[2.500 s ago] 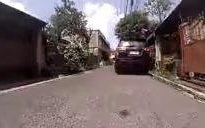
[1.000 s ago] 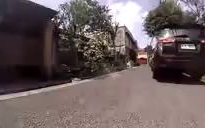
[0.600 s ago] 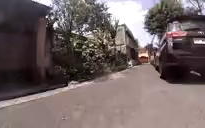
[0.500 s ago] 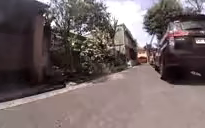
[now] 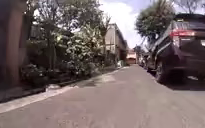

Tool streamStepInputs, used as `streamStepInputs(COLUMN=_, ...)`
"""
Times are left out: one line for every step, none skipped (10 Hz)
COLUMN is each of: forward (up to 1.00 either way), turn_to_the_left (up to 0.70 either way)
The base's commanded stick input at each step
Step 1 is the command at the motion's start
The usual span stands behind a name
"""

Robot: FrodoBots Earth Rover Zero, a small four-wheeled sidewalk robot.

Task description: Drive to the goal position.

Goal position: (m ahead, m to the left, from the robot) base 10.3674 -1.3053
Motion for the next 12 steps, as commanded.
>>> streamStepInputs(forward=1.00, turn_to_the_left=0.00)
streamStepInputs(forward=1.00, turn_to_the_left=0.00)
streamStepInputs(forward=1.00, turn_to_the_left=0.00)
streamStepInputs(forward=1.00, turn_to_the_left=0.00)
streamStepInputs(forward=1.00, turn_to_the_left=0.00)
streamStepInputs(forward=1.00, turn_to_the_left=0.00)
streamStepInputs(forward=1.00, turn_to_the_left=0.00)
streamStepInputs(forward=1.00, turn_to_the_left=0.00)
streamStepInputs(forward=1.00, turn_to_the_left=0.24)
streamStepInputs(forward=1.00, turn_to_the_left=0.04)
streamStepInputs(forward=1.00, turn_to_the_left=0.00)
streamStepInputs(forward=1.00, turn_to_the_left=0.00)
